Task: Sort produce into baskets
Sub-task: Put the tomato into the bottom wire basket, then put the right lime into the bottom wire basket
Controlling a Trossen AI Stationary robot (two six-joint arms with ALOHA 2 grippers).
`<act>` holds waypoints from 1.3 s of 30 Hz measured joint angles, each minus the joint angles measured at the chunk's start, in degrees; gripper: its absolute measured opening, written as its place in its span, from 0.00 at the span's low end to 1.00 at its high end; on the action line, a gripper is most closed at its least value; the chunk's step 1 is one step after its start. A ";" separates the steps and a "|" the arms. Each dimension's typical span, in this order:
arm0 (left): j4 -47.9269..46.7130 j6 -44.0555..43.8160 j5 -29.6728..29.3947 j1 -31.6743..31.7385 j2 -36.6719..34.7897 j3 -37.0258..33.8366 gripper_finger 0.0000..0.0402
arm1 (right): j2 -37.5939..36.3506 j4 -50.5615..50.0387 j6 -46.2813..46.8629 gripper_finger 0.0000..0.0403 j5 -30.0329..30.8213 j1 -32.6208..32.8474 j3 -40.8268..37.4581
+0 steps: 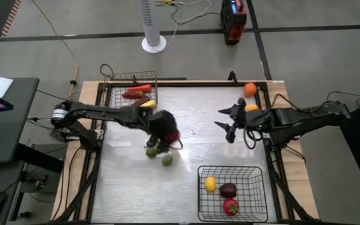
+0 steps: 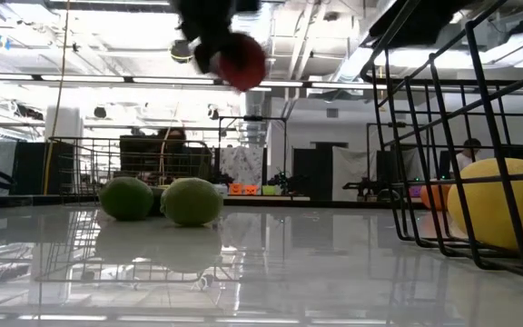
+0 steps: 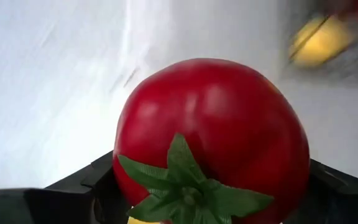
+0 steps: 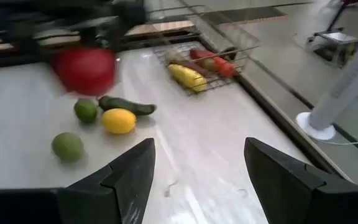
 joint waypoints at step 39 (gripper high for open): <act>4.99 3.55 -0.11 -16.81 30.57 33.26 0.94 | -12.42 -2.11 2.92 0.69 11.72 3.00 -6.71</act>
